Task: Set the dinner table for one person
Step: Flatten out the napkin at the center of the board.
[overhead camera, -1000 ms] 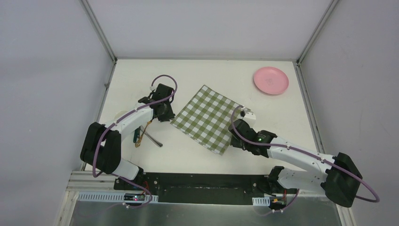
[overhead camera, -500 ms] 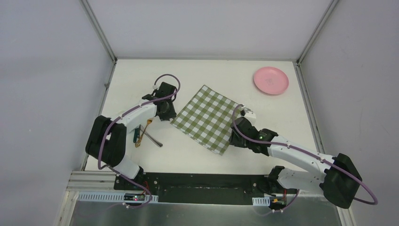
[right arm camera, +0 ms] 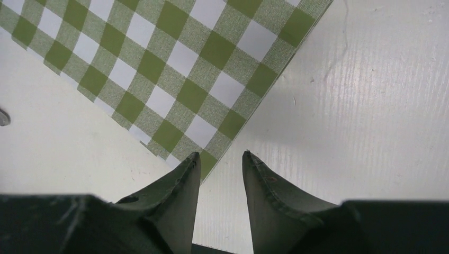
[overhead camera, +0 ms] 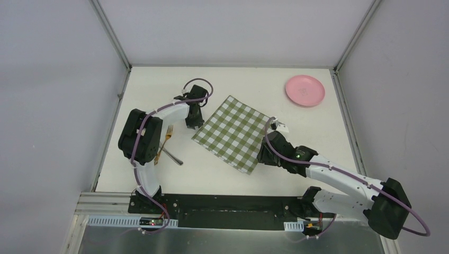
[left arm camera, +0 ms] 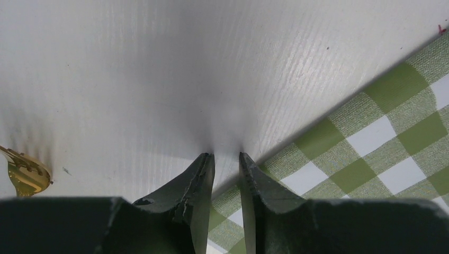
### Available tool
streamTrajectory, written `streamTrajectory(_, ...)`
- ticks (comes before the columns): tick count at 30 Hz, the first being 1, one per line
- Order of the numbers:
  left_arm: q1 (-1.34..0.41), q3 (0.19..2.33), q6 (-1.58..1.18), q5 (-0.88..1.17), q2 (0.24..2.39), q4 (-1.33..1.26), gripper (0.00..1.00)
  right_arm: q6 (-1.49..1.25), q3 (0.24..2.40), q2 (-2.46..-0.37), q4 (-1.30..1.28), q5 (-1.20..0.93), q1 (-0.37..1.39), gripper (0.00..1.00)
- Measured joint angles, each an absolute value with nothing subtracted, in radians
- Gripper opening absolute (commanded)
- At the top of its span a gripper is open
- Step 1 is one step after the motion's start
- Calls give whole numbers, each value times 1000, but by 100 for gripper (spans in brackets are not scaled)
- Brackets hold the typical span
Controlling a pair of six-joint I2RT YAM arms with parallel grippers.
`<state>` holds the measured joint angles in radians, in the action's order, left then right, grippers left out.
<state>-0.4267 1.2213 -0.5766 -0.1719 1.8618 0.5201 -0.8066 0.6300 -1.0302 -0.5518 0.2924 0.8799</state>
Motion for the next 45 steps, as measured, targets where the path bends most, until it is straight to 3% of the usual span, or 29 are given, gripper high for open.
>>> streamTrajectory(33, -595, 1123, -649, -182, 1797, 452, 23, -810, 680, -1039, -590, 303, 805, 40)
streamTrajectory(45, -604, 1131, -664, -172, 1797, 467, 23, -1057, 415, -743, -608, 295, 682, 38)
